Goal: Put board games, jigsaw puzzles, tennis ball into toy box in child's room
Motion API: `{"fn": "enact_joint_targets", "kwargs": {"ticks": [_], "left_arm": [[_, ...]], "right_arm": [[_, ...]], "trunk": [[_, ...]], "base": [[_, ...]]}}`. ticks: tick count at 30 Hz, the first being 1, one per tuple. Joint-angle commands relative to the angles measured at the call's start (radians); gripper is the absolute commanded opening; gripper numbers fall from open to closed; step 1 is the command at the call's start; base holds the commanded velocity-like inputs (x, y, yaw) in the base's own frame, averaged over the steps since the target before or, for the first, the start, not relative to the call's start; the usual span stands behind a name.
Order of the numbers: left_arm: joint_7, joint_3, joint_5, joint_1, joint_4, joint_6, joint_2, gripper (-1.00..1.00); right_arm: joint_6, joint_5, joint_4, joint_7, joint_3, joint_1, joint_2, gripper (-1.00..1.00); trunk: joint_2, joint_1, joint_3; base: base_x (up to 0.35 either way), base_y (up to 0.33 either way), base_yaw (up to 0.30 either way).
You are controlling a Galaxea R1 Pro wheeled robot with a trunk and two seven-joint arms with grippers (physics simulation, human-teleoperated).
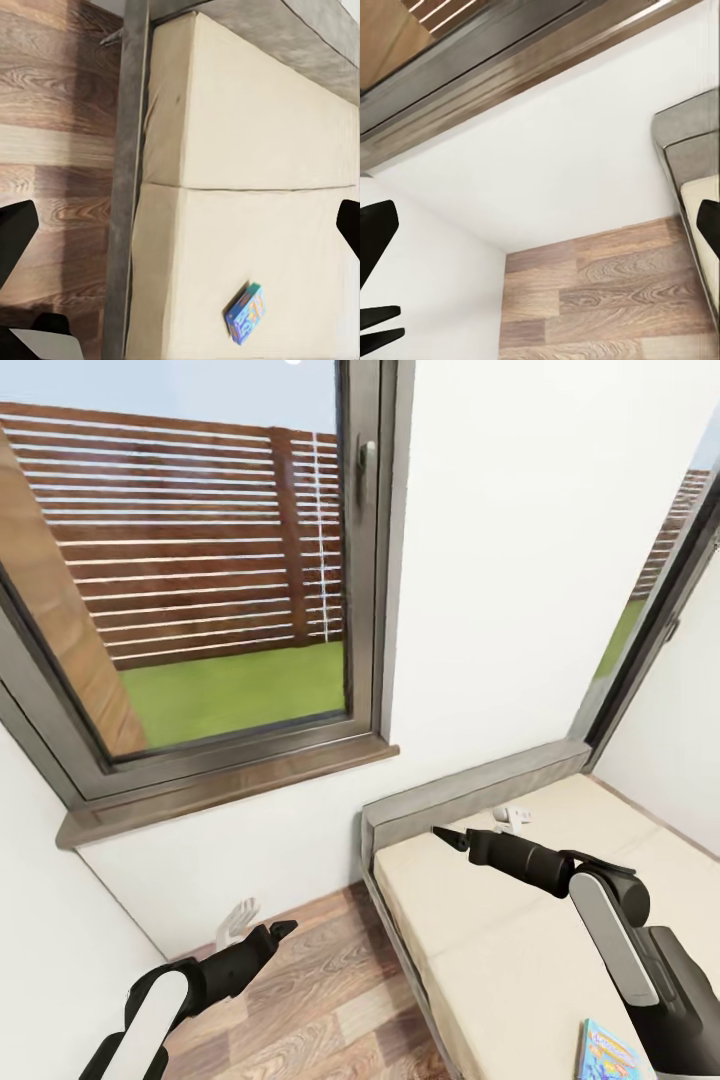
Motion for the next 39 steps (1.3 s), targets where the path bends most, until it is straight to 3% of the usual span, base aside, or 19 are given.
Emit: {"fn": "enact_joint_targets", "kwargs": {"ticks": [1,22,29,39], "left_arm": [[0.01,-0.001,0.011,-0.001,-0.002,0.001,0.001,1.0],[0.01,-0.001,0.011,-0.001,-0.002,0.001,0.001,1.0],[0.011,0.006,0.008,-0.001,0.008,0.001,0.003,1.0],[0.014,0.024,0.012,-0.007,0.1,0.0,0.01,1.0]], "right_arm": [[0.003,0.004,0.0,0.004,0.0,-0.002,-0.001,1.0],[0.003,0.004,0.003,0.003,-0.008,-0.006,0.0,1.0],[0.001,0.005,0.02,0.001,-0.027,-0.008,0.0,1.0],[0.002,0.005,0.1,-0.023,-0.053,-0.031,-0.001,1.0]], "trunk": [[-0.002,0.001,-0.002],[-0.002,0.001,-0.002],[-0.002,0.001,-0.002],[-0.002,0.001,-0.002]], "base": [[0.004,0.0,-0.277],[0.001,0.0,-0.274],[0.0,0.0,-0.12],[0.0,0.0,-0.031]]}}
